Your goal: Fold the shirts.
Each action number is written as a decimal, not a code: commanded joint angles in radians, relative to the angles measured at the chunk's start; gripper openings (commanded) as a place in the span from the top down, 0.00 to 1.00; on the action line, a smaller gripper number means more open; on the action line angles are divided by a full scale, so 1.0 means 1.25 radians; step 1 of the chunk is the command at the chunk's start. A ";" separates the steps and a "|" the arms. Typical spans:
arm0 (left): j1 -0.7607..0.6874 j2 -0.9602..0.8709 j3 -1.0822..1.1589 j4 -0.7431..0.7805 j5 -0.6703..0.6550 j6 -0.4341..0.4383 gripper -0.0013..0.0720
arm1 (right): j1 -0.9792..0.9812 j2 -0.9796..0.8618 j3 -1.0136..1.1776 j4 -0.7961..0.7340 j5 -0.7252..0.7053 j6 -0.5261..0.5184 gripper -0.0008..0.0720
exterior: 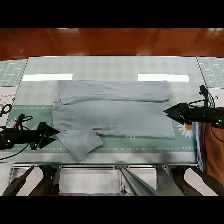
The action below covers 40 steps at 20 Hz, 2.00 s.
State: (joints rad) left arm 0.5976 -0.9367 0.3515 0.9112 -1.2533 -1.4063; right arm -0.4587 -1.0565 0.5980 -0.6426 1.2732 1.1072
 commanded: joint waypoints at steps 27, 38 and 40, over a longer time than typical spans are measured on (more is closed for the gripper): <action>-0.218 -0.123 0.002 -0.074 0.096 0.078 0.94 | -0.121 -0.170 -0.066 -0.207 -0.015 0.144 0.43; -0.209 -0.135 0.193 -0.084 0.150 0.092 0.94 | -0.020 -0.228 0.164 -0.117 0.023 0.059 0.96; -0.209 -0.167 0.266 -0.106 0.203 0.086 0.94 | 0.013 -0.262 0.227 -0.098 0.019 0.059 0.96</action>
State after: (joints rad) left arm 0.3355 -1.1133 0.5732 0.8066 -1.0866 -1.2942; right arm -0.4786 -1.3495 0.7822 -0.7975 1.2903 1.1881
